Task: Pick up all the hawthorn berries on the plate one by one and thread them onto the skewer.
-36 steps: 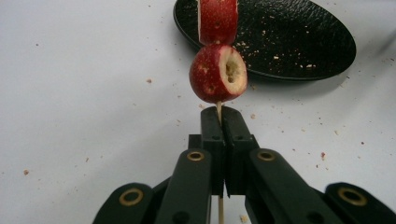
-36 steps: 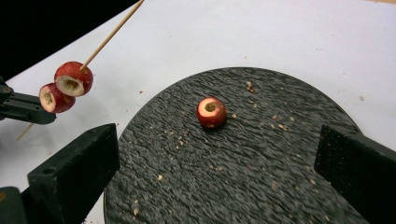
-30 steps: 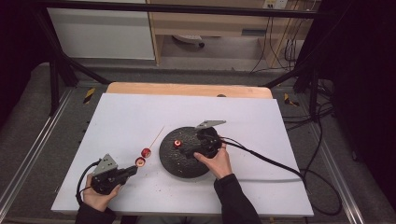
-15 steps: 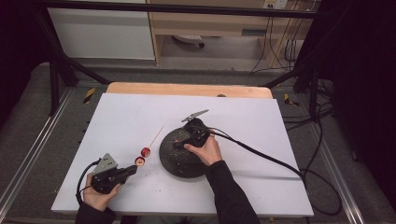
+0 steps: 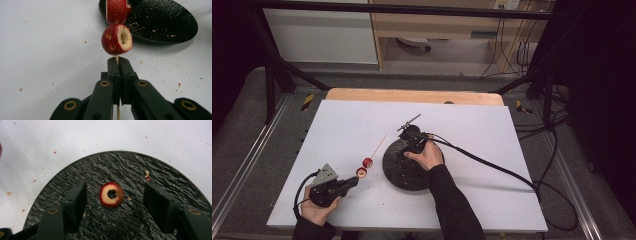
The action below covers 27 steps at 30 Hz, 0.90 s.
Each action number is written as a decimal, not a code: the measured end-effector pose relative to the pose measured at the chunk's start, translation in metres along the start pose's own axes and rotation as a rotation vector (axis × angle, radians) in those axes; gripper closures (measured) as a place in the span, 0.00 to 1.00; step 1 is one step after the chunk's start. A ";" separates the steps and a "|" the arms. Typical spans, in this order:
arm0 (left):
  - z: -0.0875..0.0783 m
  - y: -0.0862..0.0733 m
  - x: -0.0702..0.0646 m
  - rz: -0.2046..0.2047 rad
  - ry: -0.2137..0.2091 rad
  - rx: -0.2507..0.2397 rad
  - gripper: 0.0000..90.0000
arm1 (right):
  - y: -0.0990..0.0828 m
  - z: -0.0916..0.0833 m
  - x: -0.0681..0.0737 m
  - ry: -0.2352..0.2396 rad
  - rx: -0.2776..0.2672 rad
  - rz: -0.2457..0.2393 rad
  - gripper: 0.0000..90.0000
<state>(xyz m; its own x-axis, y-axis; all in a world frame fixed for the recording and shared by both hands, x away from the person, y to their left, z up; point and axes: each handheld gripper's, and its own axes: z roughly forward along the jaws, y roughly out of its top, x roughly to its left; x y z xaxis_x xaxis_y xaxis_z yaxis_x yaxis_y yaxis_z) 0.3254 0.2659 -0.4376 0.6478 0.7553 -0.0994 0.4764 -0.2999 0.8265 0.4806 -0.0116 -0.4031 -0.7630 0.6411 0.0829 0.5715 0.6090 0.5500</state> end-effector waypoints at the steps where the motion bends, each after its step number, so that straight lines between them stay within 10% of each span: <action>1: 0.000 0.000 0.000 -0.001 0.000 0.001 0.98 | 0.001 0.001 0.000 0.000 0.011 0.000 0.46; 27: 0.000 0.000 0.000 0.000 -0.001 0.001 0.98 | 0.007 0.016 -0.005 0.048 0.094 0.048 0.69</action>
<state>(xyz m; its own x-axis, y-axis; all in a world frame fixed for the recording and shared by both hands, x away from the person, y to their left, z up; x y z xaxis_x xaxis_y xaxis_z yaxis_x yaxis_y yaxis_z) 0.3256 0.2661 -0.4378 0.6482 0.7549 -0.0999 0.4770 -0.3003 0.8260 0.4934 -0.0023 -0.4131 -0.7465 0.6488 0.1477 0.6316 0.6211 0.4640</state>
